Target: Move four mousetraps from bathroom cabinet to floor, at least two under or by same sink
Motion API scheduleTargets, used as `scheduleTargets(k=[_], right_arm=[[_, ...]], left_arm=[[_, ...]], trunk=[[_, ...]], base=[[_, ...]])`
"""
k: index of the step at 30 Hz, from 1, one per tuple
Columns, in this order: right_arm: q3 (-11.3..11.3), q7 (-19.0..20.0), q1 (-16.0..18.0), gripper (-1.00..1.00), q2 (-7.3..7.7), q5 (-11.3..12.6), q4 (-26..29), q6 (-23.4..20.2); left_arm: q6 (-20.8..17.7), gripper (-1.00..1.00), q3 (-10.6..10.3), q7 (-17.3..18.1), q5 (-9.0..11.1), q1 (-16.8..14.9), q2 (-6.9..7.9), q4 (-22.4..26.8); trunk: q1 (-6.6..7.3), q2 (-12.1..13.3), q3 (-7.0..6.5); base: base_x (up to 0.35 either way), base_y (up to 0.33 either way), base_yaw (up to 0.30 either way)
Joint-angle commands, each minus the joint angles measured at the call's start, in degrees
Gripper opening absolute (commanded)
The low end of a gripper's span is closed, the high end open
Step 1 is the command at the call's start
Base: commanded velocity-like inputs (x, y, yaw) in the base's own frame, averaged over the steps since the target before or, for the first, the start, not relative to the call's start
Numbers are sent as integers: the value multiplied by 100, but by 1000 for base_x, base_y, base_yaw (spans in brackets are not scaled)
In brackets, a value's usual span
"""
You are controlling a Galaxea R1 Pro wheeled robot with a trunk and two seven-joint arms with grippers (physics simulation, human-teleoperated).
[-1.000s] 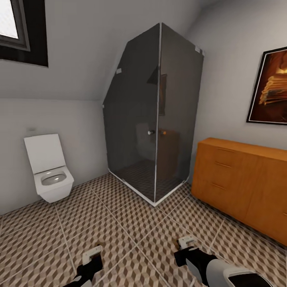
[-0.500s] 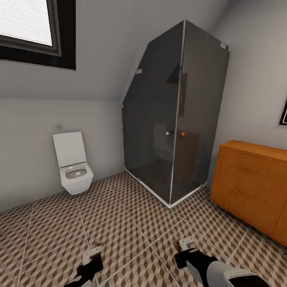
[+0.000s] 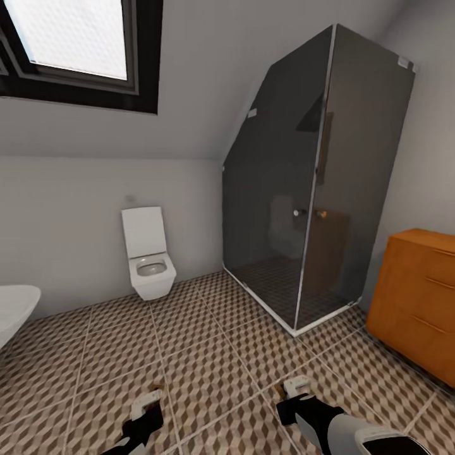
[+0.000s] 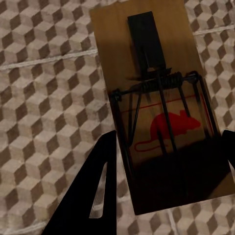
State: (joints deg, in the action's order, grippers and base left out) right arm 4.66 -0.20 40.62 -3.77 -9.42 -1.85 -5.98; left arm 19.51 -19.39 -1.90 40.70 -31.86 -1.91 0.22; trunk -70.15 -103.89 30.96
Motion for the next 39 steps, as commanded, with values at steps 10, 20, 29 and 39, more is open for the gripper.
scheduleTargets(k=[10,20,29,39], right_arm=[[44,2,8,-100,-1,-25,-6,-18],[44,2,7,-100,-1,-19,-8,-18],[44,2,7,-100,-1,-16,-7,-18],[44,5,7,-100,7,-7,-5,-11]], left_arm=[[2,-100,-48,-23,34,-4,4,-3],[-12,-100,-44,-21,35,-4,7,-5],[-16,-100,-47,-21,28,-4,7,0],[-45,-100,-48,-18,23,-4,7,3]], trunk=[[1,-3,6],[1,-3,6],[1,-3,6],[1,-3,6]], base=[[0,0,292],[0,0,292],[0,0,292],[120,-39,146]])
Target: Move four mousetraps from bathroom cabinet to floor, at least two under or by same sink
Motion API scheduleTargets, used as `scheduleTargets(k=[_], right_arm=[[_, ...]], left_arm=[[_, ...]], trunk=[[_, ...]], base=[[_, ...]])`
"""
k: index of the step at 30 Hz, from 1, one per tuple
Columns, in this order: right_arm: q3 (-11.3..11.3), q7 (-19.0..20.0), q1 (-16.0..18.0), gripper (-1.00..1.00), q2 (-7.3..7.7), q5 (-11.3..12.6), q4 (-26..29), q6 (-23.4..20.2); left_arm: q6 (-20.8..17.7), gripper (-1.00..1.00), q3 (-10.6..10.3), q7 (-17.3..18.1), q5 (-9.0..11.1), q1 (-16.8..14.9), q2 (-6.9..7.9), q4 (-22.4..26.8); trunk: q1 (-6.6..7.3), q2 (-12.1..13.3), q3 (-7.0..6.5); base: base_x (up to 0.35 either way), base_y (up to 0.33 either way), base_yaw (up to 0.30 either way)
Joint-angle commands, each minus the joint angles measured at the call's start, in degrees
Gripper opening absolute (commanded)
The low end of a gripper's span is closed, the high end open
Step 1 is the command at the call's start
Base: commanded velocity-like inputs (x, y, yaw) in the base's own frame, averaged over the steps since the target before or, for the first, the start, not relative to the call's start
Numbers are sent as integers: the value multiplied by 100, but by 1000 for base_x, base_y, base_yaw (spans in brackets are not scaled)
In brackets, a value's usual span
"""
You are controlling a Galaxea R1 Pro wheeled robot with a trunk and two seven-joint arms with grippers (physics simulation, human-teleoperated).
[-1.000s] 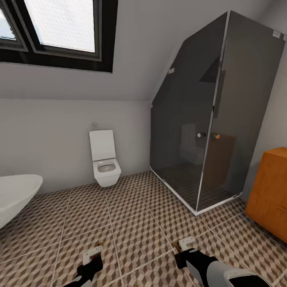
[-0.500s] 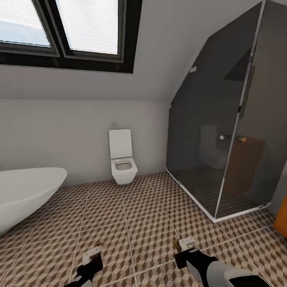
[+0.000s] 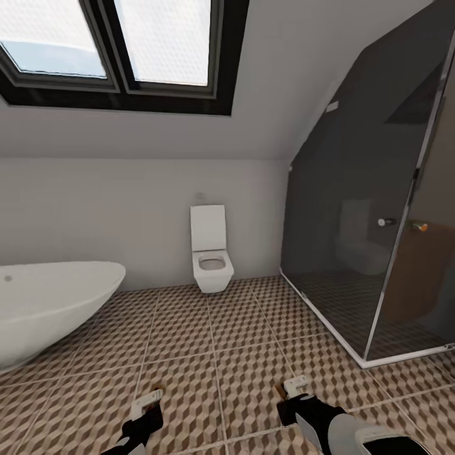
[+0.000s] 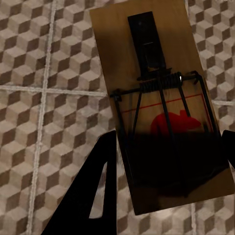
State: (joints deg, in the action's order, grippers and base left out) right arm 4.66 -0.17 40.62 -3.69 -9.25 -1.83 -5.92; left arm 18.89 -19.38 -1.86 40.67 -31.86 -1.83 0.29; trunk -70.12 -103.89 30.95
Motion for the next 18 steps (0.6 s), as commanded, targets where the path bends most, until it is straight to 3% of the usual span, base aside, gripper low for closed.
scheduleTargets(k=[1,18], right_arm=[[44,4,7,-100,-1,-23,-6,-16],[49,7,7,-100,43,-78,-4,165]], left_arm=[[15,-100,-49,-23,26,-4,-2,-3],[27,-100,-40,-19,29,-4,9,-2]], trunk=[[-2,-3,6],[-2,-3,6]], base=[[276,-89,16],[310,-16,2]])
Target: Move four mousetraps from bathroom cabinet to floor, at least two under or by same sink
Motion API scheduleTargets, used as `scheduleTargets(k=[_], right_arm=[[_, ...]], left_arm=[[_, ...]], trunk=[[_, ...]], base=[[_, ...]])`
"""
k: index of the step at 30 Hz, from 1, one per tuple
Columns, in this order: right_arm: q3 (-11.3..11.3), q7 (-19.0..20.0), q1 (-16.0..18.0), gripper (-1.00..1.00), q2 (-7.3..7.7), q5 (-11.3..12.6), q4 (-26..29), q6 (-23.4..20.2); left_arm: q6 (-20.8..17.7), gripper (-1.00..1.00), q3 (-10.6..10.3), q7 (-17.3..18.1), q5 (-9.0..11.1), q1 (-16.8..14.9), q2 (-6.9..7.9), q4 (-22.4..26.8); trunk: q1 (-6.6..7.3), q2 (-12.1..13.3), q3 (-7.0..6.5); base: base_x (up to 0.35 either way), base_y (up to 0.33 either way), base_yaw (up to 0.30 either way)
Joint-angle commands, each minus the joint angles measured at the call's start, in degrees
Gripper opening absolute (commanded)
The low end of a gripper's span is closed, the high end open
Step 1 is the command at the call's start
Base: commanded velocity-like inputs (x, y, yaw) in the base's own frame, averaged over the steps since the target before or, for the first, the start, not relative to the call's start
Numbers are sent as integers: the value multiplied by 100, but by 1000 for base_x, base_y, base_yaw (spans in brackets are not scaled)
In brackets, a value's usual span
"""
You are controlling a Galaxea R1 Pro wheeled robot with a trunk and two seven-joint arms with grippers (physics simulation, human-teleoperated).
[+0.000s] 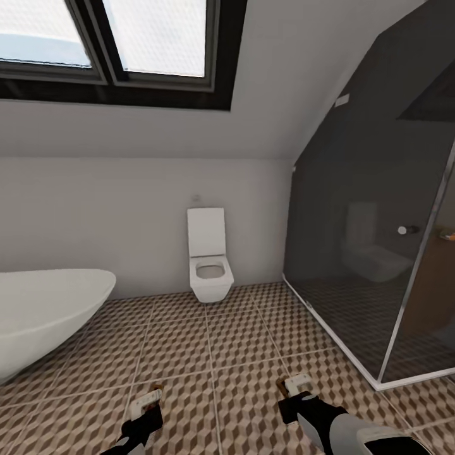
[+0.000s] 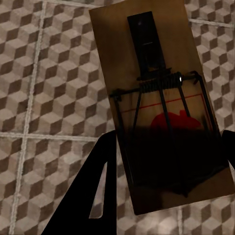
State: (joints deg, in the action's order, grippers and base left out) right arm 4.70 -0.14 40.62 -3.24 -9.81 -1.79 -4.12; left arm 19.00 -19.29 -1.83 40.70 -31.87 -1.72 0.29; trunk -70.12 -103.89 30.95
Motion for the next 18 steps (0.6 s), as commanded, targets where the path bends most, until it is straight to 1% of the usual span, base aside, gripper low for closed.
scheduleTargets(k=[1,9,16,18], right_arm=[[45,2,7,-100,-1,-21,-7,-14],[41,-4,7,-100,-8,20,-7,-39],[39,-4,7,-100,8,41,-6,-13],[39,-4,7,-100,8,41,-6,-11]], left_arm=[[16,-100,-49,-21,26,-4,-2,-3],[16,-100,-49,-21,26,-4,-4,-3],[16,-100,-49,-20,26,-4,-4,-3],[16,-100,-49,-21,26,-4,-4,-3]], trunk=[[-3,-3,6],[-3,-3,6],[-3,-3,6],[-3,-3,6]], base=[[318,0,0],[318,0,5],[318,0,241],[318,0,100]])
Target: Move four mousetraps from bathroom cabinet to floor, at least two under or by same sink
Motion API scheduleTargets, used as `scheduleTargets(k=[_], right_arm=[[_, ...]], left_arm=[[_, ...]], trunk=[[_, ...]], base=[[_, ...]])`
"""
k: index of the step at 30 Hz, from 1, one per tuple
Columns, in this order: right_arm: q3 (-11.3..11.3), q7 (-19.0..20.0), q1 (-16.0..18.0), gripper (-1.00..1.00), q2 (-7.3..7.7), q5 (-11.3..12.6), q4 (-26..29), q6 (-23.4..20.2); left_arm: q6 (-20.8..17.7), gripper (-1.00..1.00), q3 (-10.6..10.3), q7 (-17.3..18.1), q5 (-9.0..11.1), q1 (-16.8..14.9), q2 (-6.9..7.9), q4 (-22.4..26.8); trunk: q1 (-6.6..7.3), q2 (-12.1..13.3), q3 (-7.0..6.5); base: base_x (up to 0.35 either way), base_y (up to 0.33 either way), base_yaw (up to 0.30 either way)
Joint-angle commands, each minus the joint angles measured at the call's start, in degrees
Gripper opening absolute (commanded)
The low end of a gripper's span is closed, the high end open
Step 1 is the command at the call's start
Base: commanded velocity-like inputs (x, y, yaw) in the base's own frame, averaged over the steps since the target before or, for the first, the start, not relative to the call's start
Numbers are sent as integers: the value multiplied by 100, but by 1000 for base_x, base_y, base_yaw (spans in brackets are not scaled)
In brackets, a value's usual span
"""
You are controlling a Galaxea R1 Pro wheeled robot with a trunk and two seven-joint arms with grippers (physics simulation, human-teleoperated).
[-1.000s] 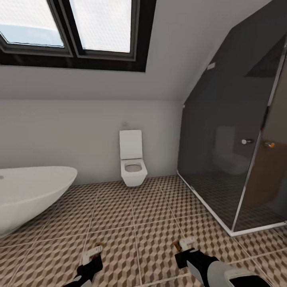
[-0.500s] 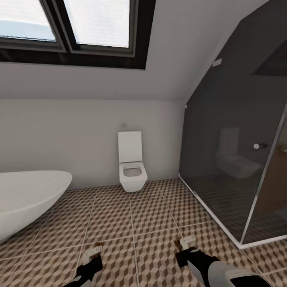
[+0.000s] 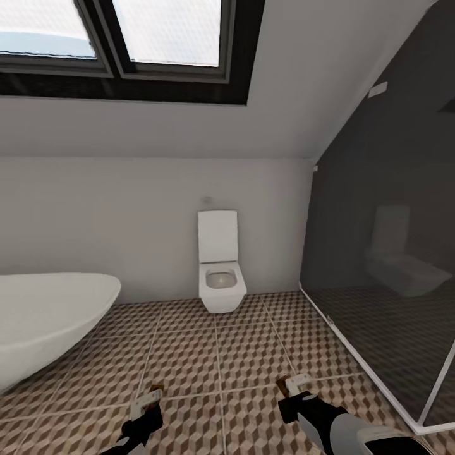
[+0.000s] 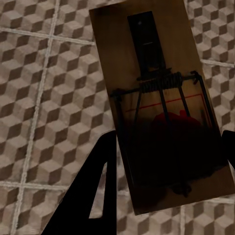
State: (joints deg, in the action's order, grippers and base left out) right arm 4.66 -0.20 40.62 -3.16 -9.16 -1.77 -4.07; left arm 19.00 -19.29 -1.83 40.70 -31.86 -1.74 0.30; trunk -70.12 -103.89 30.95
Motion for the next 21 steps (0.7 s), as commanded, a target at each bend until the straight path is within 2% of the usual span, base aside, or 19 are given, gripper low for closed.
scheduleTargets(k=[1,21], right_arm=[[44,2,7,-100,-1,-24,-7,-16],[44,2,7,-100,-1,-25,-9,-17]], left_arm=[[16,-100,-49,-21,26,-4,-2,-3],[24,-100,-57,-28,17,-4,-2,-3]], trunk=[[-3,-3,6],[-3,-3,6]], base=[[318,0,71],[318,0,9]])
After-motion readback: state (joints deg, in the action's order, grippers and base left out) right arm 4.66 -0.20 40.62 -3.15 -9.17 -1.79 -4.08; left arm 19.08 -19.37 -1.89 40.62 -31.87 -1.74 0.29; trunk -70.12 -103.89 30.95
